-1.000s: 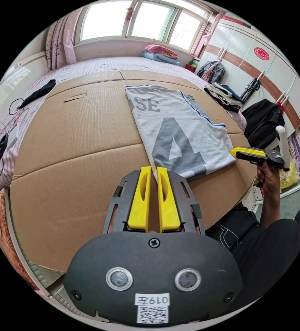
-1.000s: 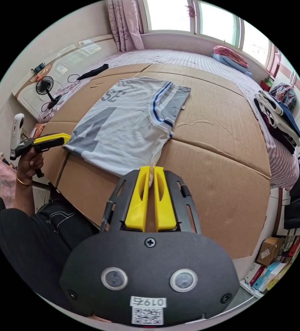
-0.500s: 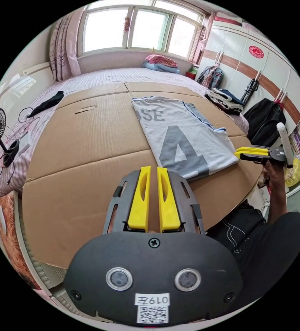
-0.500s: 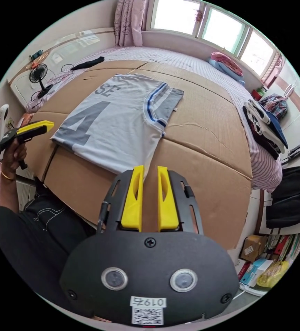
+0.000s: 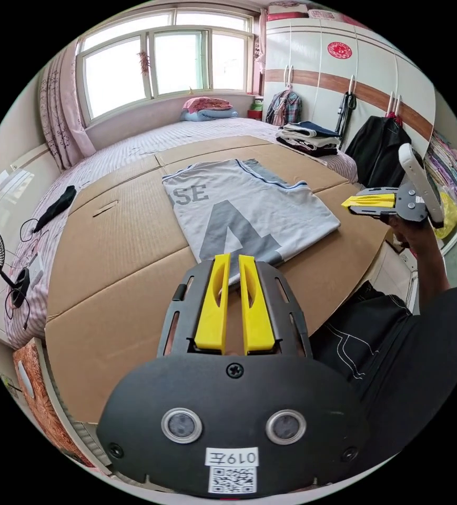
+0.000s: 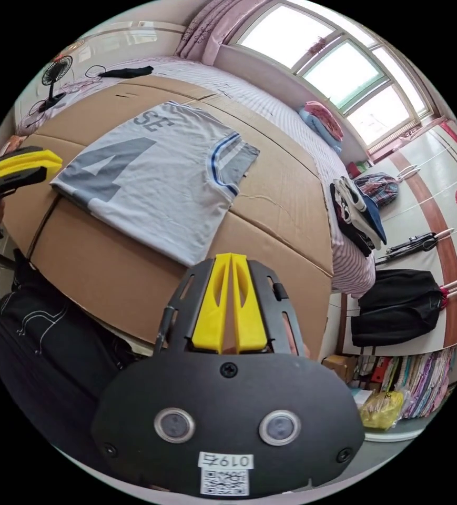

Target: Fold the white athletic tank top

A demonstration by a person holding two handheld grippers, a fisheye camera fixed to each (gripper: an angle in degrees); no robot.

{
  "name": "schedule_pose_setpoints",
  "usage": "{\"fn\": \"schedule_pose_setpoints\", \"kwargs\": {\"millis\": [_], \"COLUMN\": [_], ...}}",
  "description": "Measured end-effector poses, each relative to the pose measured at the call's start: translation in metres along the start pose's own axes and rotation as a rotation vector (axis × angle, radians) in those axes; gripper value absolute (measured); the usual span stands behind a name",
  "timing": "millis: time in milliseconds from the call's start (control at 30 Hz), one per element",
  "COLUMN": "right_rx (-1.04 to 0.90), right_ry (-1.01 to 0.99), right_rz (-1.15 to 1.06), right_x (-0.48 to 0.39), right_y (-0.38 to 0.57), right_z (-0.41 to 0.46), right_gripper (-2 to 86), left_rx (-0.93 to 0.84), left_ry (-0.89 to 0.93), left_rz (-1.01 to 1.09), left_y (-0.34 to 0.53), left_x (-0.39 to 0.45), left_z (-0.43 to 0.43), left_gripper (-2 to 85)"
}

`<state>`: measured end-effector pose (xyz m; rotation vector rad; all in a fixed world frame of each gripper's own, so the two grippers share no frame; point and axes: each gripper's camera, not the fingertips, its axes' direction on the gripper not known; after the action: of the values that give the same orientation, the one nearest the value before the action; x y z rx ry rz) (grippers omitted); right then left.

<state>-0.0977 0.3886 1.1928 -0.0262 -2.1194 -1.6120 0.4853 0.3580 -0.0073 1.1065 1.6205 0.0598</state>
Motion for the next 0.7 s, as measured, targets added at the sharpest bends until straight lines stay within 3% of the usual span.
{"fn": "schedule_pose_setpoints", "kwargs": {"millis": [267, 433, 700], "right_rx": [0.034, 0.009, 0.122], "right_ry": [-0.477, -0.409, -0.303], "right_rz": [-0.256, -0.360, -0.468], "right_x": [-0.048, -0.079, -0.115], "right_y": [0.005, 0.010, 0.040], "right_z": [0.027, 0.054, 0.063], "right_gripper": [6.3, 6.1, 6.0], "left_rx": [-0.006, -0.021, -0.051], "left_ry": [0.016, -0.019, -0.099], "left_rz": [0.284, 0.412, 0.502], "left_y": [0.014, 0.031, 0.052], "left_x": [0.055, 0.075, 0.093], "left_z": [0.024, 0.037, 0.062], "left_gripper": [4.7, 5.5, 4.8]}}
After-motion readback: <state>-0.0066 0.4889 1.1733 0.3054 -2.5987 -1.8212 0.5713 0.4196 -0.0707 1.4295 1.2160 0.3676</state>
